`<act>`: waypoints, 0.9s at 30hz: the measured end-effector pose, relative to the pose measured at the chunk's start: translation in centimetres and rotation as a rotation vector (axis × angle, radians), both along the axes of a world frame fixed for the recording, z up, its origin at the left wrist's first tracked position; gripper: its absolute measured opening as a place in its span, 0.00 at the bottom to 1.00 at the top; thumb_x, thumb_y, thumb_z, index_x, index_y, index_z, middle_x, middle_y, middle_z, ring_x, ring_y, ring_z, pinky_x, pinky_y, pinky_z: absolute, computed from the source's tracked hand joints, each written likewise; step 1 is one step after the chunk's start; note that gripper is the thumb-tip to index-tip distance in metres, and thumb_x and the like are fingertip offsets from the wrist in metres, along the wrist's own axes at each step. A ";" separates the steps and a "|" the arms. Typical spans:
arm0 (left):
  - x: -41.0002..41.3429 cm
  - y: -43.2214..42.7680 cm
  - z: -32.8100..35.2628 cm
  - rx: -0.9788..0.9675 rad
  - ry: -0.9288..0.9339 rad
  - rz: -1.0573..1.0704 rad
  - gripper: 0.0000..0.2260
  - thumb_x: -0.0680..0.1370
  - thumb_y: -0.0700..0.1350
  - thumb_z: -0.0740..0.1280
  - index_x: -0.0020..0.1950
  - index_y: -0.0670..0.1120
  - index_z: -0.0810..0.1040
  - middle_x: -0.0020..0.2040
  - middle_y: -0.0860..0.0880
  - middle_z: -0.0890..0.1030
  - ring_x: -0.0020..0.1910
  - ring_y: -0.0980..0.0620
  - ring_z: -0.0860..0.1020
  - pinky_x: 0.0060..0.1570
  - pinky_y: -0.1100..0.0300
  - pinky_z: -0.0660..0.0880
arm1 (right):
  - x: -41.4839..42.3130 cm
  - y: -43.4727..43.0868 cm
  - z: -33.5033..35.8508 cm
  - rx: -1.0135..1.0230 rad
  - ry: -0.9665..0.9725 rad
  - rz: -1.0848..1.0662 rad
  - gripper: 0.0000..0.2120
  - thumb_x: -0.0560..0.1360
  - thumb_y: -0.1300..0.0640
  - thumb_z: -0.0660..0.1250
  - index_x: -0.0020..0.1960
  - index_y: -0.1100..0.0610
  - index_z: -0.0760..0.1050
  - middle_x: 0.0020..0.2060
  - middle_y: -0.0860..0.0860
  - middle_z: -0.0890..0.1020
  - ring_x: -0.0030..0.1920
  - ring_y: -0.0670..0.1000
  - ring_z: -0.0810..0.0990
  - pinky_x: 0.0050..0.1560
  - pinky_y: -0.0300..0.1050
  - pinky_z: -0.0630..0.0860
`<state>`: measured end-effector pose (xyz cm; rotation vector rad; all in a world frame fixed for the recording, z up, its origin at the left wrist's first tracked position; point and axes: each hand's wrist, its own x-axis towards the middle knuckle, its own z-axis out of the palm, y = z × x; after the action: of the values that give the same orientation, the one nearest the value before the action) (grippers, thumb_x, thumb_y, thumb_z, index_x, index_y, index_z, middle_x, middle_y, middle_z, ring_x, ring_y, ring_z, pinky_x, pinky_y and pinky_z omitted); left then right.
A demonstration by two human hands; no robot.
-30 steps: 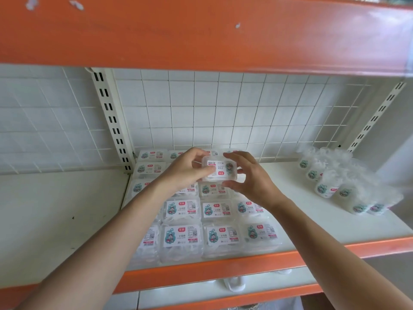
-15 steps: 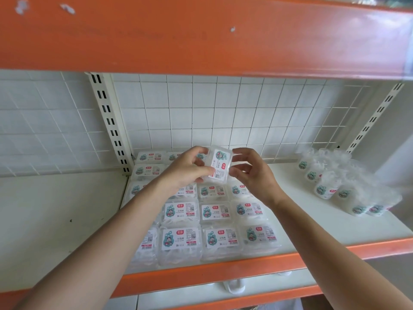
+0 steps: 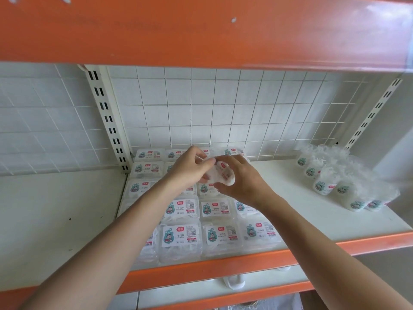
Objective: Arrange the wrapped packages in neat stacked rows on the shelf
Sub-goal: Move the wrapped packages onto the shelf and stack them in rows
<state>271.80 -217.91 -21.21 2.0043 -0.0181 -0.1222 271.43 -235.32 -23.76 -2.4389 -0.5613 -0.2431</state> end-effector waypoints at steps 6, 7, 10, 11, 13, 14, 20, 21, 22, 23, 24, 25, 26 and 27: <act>-0.9 1.5 -0.9 0.410 -0.215 -0.076 0.11 0.82 0.43 0.58 0.60 0.44 0.77 0.62 0.50 0.78 0.55 0.55 0.75 0.51 0.64 0.67 | -0.1 -1.1 -0.3 -0.225 0.109 0.116 0.29 0.71 0.58 0.72 0.69 0.48 0.68 0.65 0.45 0.73 0.64 0.45 0.71 0.59 0.26 0.62; -1.0 1.6 -1.2 0.453 -0.225 -0.080 0.12 0.82 0.40 0.57 0.60 0.44 0.78 0.63 0.49 0.77 0.56 0.54 0.75 0.52 0.63 0.68 | 0.0 -1.0 -0.4 -0.254 0.121 0.121 0.29 0.72 0.58 0.72 0.70 0.48 0.68 0.66 0.45 0.73 0.65 0.46 0.70 0.61 0.30 0.63; -1.4 2.1 -2.3 0.600 -0.246 -0.100 0.16 0.79 0.34 0.57 0.62 0.44 0.77 0.65 0.47 0.74 0.64 0.50 0.72 0.62 0.58 0.69 | 0.2 -0.6 -0.6 -0.325 0.149 0.127 0.29 0.73 0.58 0.71 0.71 0.48 0.67 0.69 0.45 0.70 0.68 0.46 0.68 0.64 0.35 0.63; -1.6 2.3 -2.6 0.643 -0.252 -0.105 0.17 0.79 0.33 0.57 0.63 0.44 0.76 0.65 0.48 0.73 0.65 0.50 0.70 0.64 0.57 0.69 | 0.2 -0.5 -0.7 -0.342 0.152 0.131 0.29 0.74 0.58 0.71 0.72 0.48 0.67 0.70 0.46 0.69 0.69 0.46 0.67 0.66 0.37 0.63; -1.9 2.6 -3.1 0.692 -0.271 -0.110 0.16 0.78 0.34 0.59 0.64 0.44 0.76 0.65 0.49 0.73 0.65 0.50 0.69 0.63 0.57 0.69 | 0.2 -0.3 -1.0 -0.355 0.154 0.141 0.28 0.74 0.58 0.70 0.72 0.48 0.67 0.71 0.46 0.68 0.71 0.46 0.65 0.69 0.40 0.63; -2.0 2.7 -3.2 0.700 -0.281 -0.113 0.16 0.79 0.35 0.60 0.64 0.44 0.76 0.64 0.49 0.73 0.65 0.50 0.70 0.63 0.58 0.69 | 0.3 -0.2 -1.1 -0.353 0.155 0.144 0.28 0.75 0.58 0.70 0.72 0.48 0.67 0.72 0.45 0.68 0.71 0.46 0.64 0.70 0.41 0.62; -2.4 3.2 -3.7 0.714 -0.270 -0.153 0.14 0.81 0.42 0.61 0.65 0.44 0.76 0.64 0.49 0.73 0.65 0.51 0.70 0.63 0.55 0.70 | 0.3 -0.4 -1.8 -0.334 0.115 0.161 0.24 0.77 0.57 0.68 0.71 0.47 0.69 0.73 0.44 0.66 0.74 0.44 0.60 0.73 0.44 0.60; -2.5 3.3 -3.8 0.715 -0.280 -0.158 0.14 0.81 0.43 0.61 0.65 0.44 0.76 0.64 0.49 0.73 0.65 0.51 0.70 0.63 0.55 0.70 | 0.2 -0.3 -1.9 -0.325 0.108 0.162 0.23 0.77 0.56 0.68 0.71 0.47 0.69 0.73 0.44 0.66 0.74 0.44 0.59 0.73 0.43 0.60; -2.6 3.3 -3.9 0.714 -0.291 -0.163 0.14 0.81 0.43 0.60 0.65 0.44 0.76 0.64 0.49 0.74 0.65 0.51 0.69 0.64 0.55 0.69 | 0.2 -0.2 -2.0 -0.315 0.099 0.162 0.22 0.77 0.54 0.67 0.70 0.48 0.69 0.73 0.44 0.67 0.74 0.44 0.59 0.72 0.44 0.61; -2.6 3.4 -4.0 0.711 -0.301 -0.167 0.14 0.81 0.43 0.60 0.65 0.44 0.77 0.64 0.49 0.74 0.65 0.51 0.69 0.64 0.56 0.69 | 0.2 -0.1 -2.0 -0.307 0.088 0.161 0.21 0.77 0.54 0.66 0.70 0.48 0.70 0.73 0.45 0.67 0.74 0.44 0.60 0.73 0.44 0.61; -2.6 3.4 -4.0 0.708 -0.307 -0.172 0.14 0.81 0.43 0.60 0.64 0.43 0.77 0.64 0.49 0.74 0.65 0.51 0.69 0.64 0.56 0.69 | 0.1 0.0 -2.1 -0.304 0.079 0.159 0.21 0.78 0.54 0.66 0.70 0.48 0.71 0.73 0.45 0.67 0.74 0.44 0.60 0.73 0.45 0.62; -2.7 3.5 -4.0 0.705 -0.313 -0.177 0.14 0.81 0.43 0.60 0.64 0.43 0.77 0.64 0.48 0.74 0.65 0.51 0.69 0.64 0.56 0.69 | 0.1 0.0 -2.2 -0.301 0.072 0.155 0.20 0.78 0.54 0.66 0.69 0.47 0.71 0.73 0.45 0.67 0.74 0.44 0.60 0.73 0.46 0.63; -2.7 3.5 -4.0 0.703 -0.318 -0.181 0.14 0.81 0.43 0.59 0.64 0.43 0.77 0.64 0.49 0.74 0.66 0.51 0.69 0.64 0.57 0.68 | 0.0 0.1 -2.3 -0.296 0.066 0.150 0.19 0.78 0.54 0.66 0.69 0.47 0.72 0.72 0.45 0.68 0.74 0.44 0.60 0.72 0.47 0.63; -2.7 3.5 -4.1 0.703 -0.324 -0.185 0.14 0.82 0.43 0.59 0.64 0.43 0.77 0.65 0.49 0.74 0.66 0.51 0.69 0.64 0.57 0.68 | -0.1 0.1 -2.4 -0.293 0.061 0.146 0.19 0.78 0.54 0.65 0.68 0.46 0.72 0.72 0.44 0.68 0.74 0.44 0.60 0.72 0.48 0.64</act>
<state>269.07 -214.37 -25.29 2.7033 -0.4189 0.0969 271.37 -235.22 -26.15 -2.6585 -0.7917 -0.0266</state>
